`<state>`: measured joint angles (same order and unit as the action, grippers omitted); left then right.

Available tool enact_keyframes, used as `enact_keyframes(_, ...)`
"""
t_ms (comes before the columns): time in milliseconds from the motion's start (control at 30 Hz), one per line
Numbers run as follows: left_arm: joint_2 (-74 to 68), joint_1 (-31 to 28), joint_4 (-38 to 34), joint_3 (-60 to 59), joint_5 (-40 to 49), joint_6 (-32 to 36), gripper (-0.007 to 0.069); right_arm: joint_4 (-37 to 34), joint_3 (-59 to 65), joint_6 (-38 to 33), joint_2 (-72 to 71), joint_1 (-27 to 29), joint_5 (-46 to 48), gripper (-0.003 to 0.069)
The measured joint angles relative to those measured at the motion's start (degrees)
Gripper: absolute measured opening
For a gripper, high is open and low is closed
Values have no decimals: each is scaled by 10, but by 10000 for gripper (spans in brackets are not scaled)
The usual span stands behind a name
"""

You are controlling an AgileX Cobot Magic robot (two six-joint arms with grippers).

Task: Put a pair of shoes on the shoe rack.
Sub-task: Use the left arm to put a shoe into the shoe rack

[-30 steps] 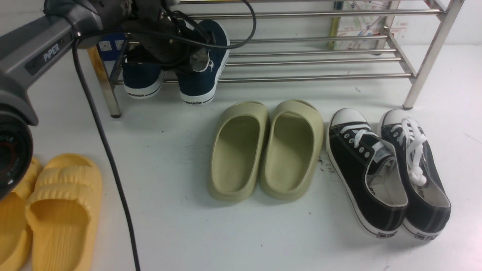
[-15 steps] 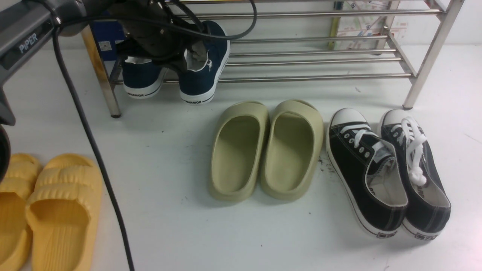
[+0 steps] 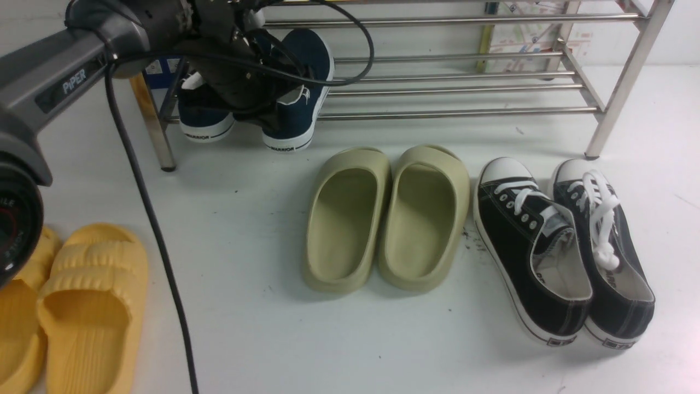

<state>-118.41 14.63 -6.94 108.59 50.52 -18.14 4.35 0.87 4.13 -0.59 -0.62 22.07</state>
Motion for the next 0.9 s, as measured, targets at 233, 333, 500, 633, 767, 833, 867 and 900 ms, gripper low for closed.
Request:
enact_keyframes(233, 0, 0, -4, 0, -11, 0, -13, 0, 0, 0, 0, 0, 0, 246)
enact_keyframes(333, 0, 0, -5, 0, -11, 0, -13, 0, 0, 0, 0, 0, 0, 246)
enact_keyframes(500, 0, 0, -5, 0, -9, 0, 6, 0, 0, 0, 0, 0, 0, 246)
enact_keyframes(633, 4, 0, -3, 0, 2, 0, 104, 0, 0, 0, 0, 0, 0, 246)
enact_keyframes(767, 27, 0, -1, -1, 30, 0, 209, 0, 0, 0, 0, 0, 0, 246)
enact_keyframes(833, 48, 0, -1, -1, 49, 0, 237, 0, 0, 0, 0, 0, 0, 246)
enact_keyframes(867, 58, 0, 0, -1, 58, 0, 244, 0, 0, 0, 0, 0, 0, 246)
enact_keyframes(900, 60, 0, -1, -1, 63, 0, 244, 0, 0, 0, 0, 0, 0, 246)
